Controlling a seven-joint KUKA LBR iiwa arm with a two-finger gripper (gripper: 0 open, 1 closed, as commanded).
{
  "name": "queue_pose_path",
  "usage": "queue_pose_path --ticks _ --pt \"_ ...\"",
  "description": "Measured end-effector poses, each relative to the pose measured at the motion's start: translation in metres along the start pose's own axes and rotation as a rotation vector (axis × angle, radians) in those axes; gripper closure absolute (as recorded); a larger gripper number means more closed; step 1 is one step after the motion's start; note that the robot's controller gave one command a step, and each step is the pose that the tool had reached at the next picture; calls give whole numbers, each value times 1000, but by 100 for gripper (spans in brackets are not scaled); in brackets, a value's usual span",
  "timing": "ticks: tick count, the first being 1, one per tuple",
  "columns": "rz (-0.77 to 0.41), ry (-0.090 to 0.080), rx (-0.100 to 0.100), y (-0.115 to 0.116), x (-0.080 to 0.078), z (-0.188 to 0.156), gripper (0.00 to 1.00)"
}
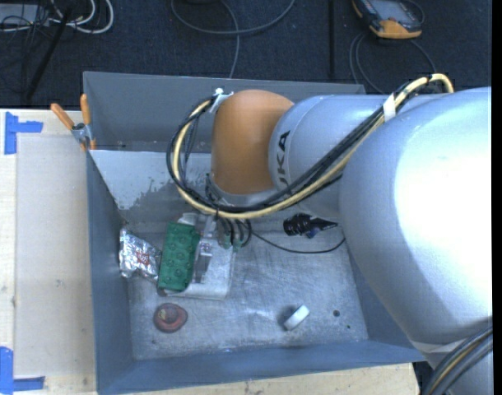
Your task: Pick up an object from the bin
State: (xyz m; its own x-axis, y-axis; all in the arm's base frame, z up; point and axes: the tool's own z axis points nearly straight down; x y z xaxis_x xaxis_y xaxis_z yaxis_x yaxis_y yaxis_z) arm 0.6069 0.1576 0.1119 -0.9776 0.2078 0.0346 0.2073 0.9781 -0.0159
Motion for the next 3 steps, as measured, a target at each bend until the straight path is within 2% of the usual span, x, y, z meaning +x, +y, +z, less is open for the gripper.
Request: queue_pose_path --ticks 1,2,3 --pt "31 -34 -6 20 2 14 0" --pt "-166 -47 -18 15 106 16 0" --pt "-104 -12 0 33 97 31 0"
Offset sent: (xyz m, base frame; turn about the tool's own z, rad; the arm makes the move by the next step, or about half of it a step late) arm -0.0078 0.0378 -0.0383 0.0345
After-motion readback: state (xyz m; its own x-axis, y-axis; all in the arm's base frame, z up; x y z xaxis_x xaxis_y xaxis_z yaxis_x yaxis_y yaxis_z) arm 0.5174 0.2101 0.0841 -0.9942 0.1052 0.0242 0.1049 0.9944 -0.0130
